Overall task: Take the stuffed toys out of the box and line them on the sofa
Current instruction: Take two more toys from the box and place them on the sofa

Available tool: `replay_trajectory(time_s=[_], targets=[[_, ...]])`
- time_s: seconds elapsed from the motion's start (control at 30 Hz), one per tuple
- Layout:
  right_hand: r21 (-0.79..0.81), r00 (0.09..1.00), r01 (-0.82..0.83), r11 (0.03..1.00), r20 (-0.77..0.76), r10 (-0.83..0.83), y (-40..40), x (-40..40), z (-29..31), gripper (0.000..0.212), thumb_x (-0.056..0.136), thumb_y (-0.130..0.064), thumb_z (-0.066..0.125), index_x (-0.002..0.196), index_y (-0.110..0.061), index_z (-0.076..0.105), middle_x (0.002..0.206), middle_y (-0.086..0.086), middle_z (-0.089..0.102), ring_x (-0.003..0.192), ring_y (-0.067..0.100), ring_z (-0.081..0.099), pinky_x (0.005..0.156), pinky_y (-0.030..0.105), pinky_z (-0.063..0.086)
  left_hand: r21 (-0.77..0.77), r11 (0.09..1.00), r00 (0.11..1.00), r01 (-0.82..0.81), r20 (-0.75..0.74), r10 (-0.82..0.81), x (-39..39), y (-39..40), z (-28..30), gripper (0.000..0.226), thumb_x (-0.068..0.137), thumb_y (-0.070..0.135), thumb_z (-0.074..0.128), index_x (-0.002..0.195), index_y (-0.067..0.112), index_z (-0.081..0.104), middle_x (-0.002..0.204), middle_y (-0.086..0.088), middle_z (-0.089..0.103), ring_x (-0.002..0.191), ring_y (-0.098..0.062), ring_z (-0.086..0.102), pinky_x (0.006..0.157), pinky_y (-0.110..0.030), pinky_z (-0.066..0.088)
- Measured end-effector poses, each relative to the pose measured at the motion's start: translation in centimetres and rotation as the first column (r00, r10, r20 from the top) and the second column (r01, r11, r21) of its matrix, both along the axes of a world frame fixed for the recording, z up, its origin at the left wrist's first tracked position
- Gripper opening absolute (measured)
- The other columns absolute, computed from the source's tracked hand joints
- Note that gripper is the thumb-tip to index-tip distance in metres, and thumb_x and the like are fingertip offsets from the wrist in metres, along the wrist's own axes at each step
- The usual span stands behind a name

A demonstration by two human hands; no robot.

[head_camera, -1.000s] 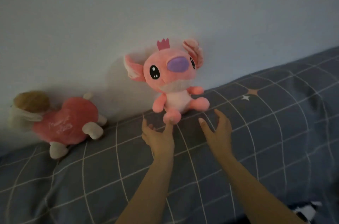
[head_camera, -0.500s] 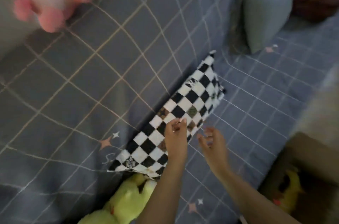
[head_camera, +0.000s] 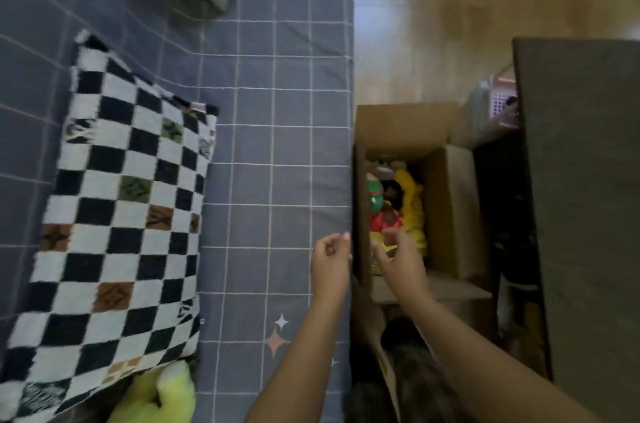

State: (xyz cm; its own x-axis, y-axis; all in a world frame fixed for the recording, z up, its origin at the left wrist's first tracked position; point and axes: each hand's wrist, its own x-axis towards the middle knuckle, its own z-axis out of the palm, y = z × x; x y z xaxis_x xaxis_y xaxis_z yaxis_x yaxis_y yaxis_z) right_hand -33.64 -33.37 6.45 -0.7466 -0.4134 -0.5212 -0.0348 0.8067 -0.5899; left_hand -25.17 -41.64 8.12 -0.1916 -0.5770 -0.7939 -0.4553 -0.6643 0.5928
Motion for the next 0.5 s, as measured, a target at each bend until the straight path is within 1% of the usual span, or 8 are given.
replay_trajectory(time_s=[0.03, 0.1, 0.2, 0.23, 0.3, 0.4, 0.43, 0.5], targets=[[0.022, 0.999, 0.035, 0.999, 0.01, -0.035, 1.0, -1.0, -0.9, 0.033, 0.087, -0.033, 0.061, 0.113, -0.014, 0.056, 0.109, 0.006, 0.059, 0.092, 0.02, 0.059, 0.077, 0.035, 0.049, 0.008, 0.999, 0.999, 0.046, 0.017, -0.046, -0.9, 0.8, -0.9, 0.014, 0.092, 0.031, 0.058, 0.098, 0.018, 0.057, 0.086, 0.003, 0.062, 0.079, -0.015, 0.061, 0.074, -0.03, 0.051], [0.075, 0.996, 0.084, 0.994, 0.029, -0.086, 2.8, -2.8, -2.6, 0.036, 0.088, -0.035, 0.059, 0.116, -0.014, 0.055, 0.113, 0.006, 0.058, 0.095, 0.019, 0.058, 0.08, 0.038, 0.051, 0.03, 0.992, 0.991, 0.12, 0.048, -0.122, -2.8, 2.1, -2.8, 0.009, 0.092, 0.033, 0.057, 0.092, 0.023, 0.056, 0.084, 0.005, 0.062, 0.076, -0.013, 0.061, 0.073, -0.029, 0.05], [0.149, 0.987, 0.126, 0.981, 0.082, -0.139, 5.1, -5.6, -5.9, 0.039, 0.089, -0.038, 0.056, 0.12, -0.014, 0.053, 0.117, 0.004, 0.055, 0.095, 0.016, 0.056, 0.079, 0.034, 0.05, 0.071, 0.978, 0.977, 0.194, 0.07, -0.199, -6.3, 3.7, -6.4, 0.008, 0.092, 0.032, 0.056, 0.088, 0.025, 0.056, 0.086, -0.001, 0.064, 0.073, -0.013, 0.061, 0.072, -0.032, 0.049], [0.166, 0.985, 0.128, 0.978, 0.095, -0.145, 5.6, -6.2, -7.1, 0.039, 0.089, -0.038, 0.056, 0.12, -0.014, 0.053, 0.119, 0.004, 0.054, 0.098, 0.017, 0.056, 0.079, 0.033, 0.049, 0.079, 0.97, 0.969, 0.23, 0.076, -0.236, -7.3, 4.0, -7.5, 0.009, 0.093, 0.031, 0.055, 0.087, 0.025, 0.056, 0.086, -0.002, 0.064, 0.072, -0.012, 0.061, 0.072, -0.034, 0.05], [0.2, 0.979, 0.124, 0.972, 0.133, -0.153, 6.9, -8.4, -10.7, 0.04, 0.089, -0.038, 0.056, 0.122, -0.014, 0.052, 0.123, 0.007, 0.053, 0.106, 0.021, 0.056, 0.082, 0.032, 0.046, 0.082, 0.959, 0.957, 0.273, 0.083, -0.279, -10.2, 5.1, -10.7, 0.012, 0.095, 0.03, 0.051, 0.084, 0.025, 0.055, 0.081, -0.001, 0.063, 0.071, -0.014, 0.062, 0.075, -0.038, 0.052], [0.252, 0.967, 0.063, 0.966, 0.224, -0.121, 8.6, -10.8, -16.4, 0.044, 0.089, -0.036, 0.058, 0.126, -0.013, 0.051, 0.129, 0.01, 0.053, 0.115, 0.025, 0.054, 0.089, 0.032, 0.044, 0.127, 0.936, 0.928, 0.327, 0.144, -0.343, -13.6, 7.0, -16.4, 0.015, 0.094, 0.032, 0.05, 0.08, 0.026, 0.054, 0.076, 0.001, 0.061, 0.08, -0.023, 0.061, 0.081, -0.042, 0.051], [0.263, 0.96, 0.043, 0.964, 0.257, -0.113, 9.1, -11.5, -18.8, 0.046, 0.089, -0.035, 0.059, 0.128, -0.013, 0.05, 0.13, 0.011, 0.053, 0.117, 0.026, 0.053, 0.091, 0.032, 0.043, 0.152, 0.93, 0.917, 0.335, 0.175, -0.359, -14.6, 7.6, -18.9, 0.014, 0.093, 0.032, 0.051, 0.083, 0.024, 0.055, 0.081, -0.001, 0.062, 0.084, -0.025, 0.062, 0.083, -0.041, 0.051], [0.283, 0.94, -0.011, 0.959, 0.33, -0.087, 9.7, -12.3, -23.0, 0.049, 0.088, -0.034, 0.06, 0.131, -0.014, 0.049, 0.133, 0.012, 0.052, 0.122, 0.026, 0.051, 0.094, 0.03, 0.041, 0.158, 0.941, 0.905, 0.3, 0.264, -0.333, -15.8, 8.3, -23.8, 0.016, 0.091, 0.034, 0.053, 0.093, 0.019, 0.057, 0.096, -0.011, 0.066, 0.098, -0.032, 0.063, 0.09, -0.044, 0.051]])
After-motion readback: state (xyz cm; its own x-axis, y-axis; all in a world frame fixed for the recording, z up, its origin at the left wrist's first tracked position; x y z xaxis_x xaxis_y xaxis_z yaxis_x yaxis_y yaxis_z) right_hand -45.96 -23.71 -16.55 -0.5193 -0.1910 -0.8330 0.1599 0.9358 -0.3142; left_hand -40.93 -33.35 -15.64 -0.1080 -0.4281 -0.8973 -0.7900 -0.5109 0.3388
